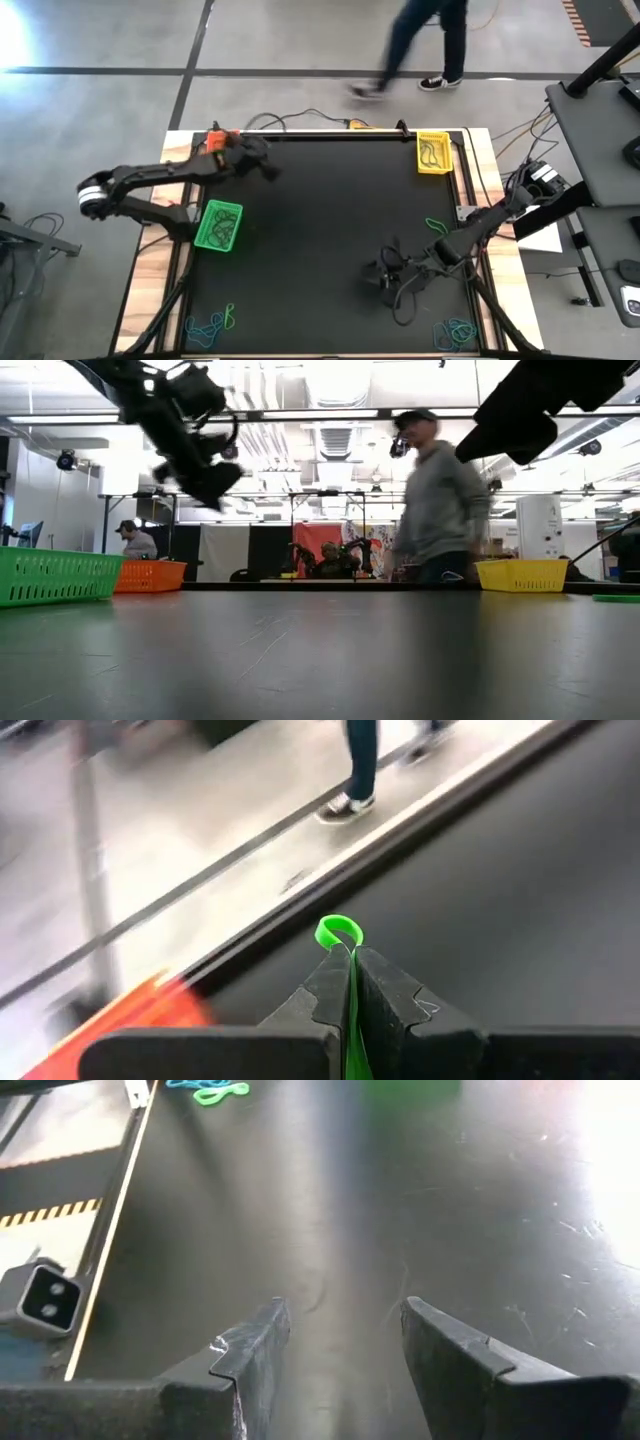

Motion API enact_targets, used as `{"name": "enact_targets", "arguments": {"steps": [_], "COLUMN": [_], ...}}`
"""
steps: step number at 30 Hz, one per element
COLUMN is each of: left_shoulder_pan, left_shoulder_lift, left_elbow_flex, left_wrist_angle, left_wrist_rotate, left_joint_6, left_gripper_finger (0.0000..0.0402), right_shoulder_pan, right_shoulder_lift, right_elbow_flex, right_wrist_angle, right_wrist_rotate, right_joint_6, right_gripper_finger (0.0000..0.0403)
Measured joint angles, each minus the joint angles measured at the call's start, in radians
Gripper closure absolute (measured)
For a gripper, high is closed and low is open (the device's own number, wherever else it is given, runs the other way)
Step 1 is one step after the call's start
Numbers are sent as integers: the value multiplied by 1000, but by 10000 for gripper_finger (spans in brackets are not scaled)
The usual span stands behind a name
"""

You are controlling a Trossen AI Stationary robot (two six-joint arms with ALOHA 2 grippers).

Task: Sort rubber bands into baskets
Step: Put the middle right green rubber band into the orange bin

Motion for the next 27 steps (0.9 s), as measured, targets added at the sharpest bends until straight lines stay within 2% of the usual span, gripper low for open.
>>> {"name": "enact_targets", "arguments": {"steps": [3,6,9,11,17,19,27], "left_shoulder_pan": [124,270,402,456,469,472,518], "left_shoulder_lift": [-44,-61,-53,-34,72,116,335], "left_elbow_flex": [5,16,16,17,22,45,181], "left_wrist_angle": [-142,-242,-270,-263,-214,-233,-359], "left_wrist_rotate": [-13,51,128,141,121,84,115], "left_joint_6": [-21,-63,-97,-109,-118,-142,-168], "left_gripper_finger": [401,401,401,401,402,402,402], "right_shoulder_pan": [9,12,13,13,13,14,29], "right_shoulder_lift": [0,0,0,1,1,1,1], "right_elbow_flex": [0,-1,-1,-1,-2,-2,-4], "right_wrist_angle": [-2,-3,-6,-9,-16,-16,-16], "right_wrist_rotate": [5,8,8,15,26,26,24], "right_joint_6": [0,0,-7,-20,-37,-32,-19], "right_gripper_finger": [216,216,216,216,216,216,216]}}
